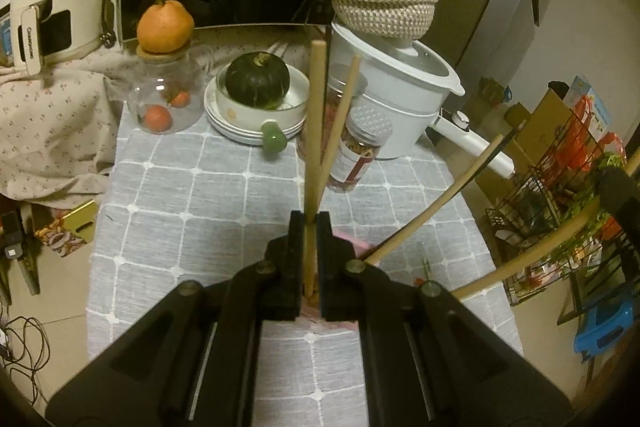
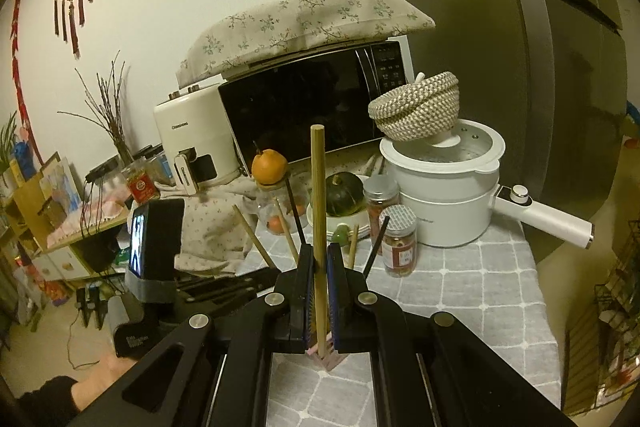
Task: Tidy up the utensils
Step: 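Lower both wooden chopsticks into the basket and open both tools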
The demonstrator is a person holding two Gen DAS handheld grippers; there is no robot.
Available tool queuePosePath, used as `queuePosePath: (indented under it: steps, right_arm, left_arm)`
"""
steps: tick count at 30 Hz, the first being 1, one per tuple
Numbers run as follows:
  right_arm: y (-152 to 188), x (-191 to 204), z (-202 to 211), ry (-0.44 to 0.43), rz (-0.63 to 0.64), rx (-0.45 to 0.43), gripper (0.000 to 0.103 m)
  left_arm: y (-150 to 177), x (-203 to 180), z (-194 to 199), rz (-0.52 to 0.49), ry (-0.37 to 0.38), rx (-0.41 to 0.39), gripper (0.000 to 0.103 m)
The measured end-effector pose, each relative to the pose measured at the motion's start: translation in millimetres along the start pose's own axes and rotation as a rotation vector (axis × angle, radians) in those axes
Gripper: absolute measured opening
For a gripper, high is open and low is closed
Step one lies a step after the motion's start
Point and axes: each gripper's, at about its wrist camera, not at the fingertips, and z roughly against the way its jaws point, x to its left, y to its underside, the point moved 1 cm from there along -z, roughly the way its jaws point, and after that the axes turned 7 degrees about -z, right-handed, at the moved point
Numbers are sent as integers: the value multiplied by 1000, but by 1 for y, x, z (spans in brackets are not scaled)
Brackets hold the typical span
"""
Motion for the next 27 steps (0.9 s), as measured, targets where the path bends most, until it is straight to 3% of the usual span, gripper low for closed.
queuePosePath:
  steps: [11,18,27]
  right_arm:
    - [-5,-3,-30,7,-45,7,6]
    - [4,-5,-59,35,-42,61,6]
    - [15,-6,-82,44,-42,113,7]
  left_arm:
    - [-2,3,5,-6,6,-19,11]
    - [3,5,29,-37,-28,-26,20]
    - [19,15,43,-27,-39,-5,21]
